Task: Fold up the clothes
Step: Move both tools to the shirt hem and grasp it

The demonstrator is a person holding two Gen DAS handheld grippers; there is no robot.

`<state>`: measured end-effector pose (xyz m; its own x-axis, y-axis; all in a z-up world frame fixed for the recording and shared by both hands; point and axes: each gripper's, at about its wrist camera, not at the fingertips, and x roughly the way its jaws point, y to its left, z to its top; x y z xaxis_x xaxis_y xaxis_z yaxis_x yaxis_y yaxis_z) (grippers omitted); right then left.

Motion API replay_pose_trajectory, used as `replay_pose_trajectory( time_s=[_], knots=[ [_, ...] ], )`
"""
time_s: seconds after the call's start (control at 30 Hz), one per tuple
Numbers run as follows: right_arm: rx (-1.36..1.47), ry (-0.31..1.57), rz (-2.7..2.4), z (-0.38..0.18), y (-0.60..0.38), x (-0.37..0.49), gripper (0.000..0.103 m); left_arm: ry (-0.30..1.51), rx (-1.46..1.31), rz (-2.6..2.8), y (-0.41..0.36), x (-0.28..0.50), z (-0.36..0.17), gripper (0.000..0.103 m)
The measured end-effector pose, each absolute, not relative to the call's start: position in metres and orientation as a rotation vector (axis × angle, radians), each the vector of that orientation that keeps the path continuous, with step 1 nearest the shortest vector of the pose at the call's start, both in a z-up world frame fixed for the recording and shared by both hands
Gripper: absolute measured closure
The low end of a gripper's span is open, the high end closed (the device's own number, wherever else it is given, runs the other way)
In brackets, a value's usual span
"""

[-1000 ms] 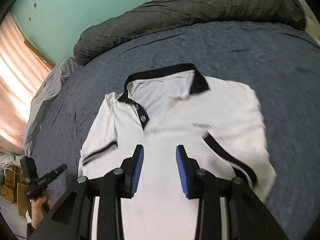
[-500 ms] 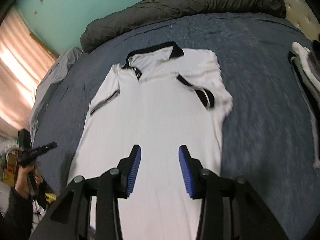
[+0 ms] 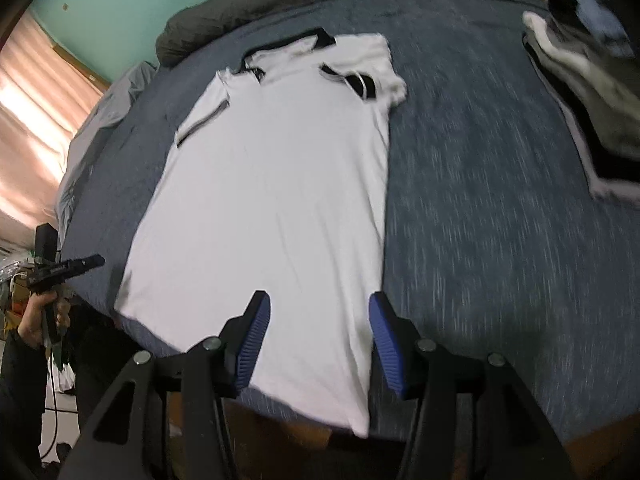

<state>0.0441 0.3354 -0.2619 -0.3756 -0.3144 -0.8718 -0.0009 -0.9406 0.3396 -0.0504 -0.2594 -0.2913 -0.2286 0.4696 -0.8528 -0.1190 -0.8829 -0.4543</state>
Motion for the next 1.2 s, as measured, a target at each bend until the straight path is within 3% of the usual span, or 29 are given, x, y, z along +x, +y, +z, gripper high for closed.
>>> replay_pose_trajectory(
  time_s=[0.4,1.2],
  knots=[
    [1.778,-0.413,-2.346,-0.307,0.333,0.087,0.051,-0.357,-1.718,2.105,-0.258,-0.023,-0.304,0.051],
    [1.935,-0.477,-2.247,-0.335,0.340,0.080,0.050,-0.263,-1.872,2.039,-0.240,-0.022,-0.349,0.047]
  ],
)
